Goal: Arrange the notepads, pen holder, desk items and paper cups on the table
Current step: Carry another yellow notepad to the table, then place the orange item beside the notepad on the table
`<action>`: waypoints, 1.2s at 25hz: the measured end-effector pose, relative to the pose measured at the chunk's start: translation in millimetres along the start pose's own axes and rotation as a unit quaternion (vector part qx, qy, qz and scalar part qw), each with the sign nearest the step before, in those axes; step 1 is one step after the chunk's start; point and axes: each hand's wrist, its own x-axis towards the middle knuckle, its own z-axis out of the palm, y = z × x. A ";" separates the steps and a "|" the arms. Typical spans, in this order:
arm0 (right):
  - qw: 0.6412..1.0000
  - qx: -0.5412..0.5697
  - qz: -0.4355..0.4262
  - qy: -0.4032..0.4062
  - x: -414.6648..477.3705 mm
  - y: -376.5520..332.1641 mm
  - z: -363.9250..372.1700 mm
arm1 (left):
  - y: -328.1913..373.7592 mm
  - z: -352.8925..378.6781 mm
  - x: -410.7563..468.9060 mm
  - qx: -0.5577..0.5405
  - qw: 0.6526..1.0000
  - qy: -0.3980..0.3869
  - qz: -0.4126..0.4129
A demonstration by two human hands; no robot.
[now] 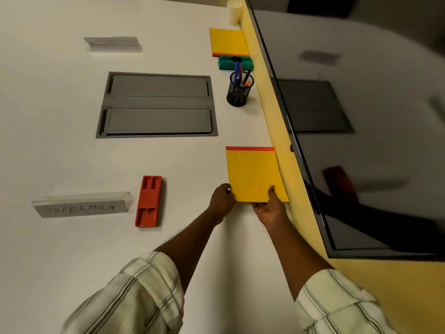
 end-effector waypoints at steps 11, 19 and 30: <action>0.908 -0.379 -0.057 0.168 -7.5 14.6 1.0 | -5.6 -3.2 -5.0 0.044 0.999 -0.019 0.011; 0.818 -0.428 -0.356 0.143 -58.6 95.5 33.8 | -8.5 -52.4 -21.9 0.034 0.989 0.139 0.043; 0.687 -0.676 -0.238 -0.121 -113.1 191.5 125.8 | -18.5 -171.3 -50.4 0.155 0.939 0.300 0.070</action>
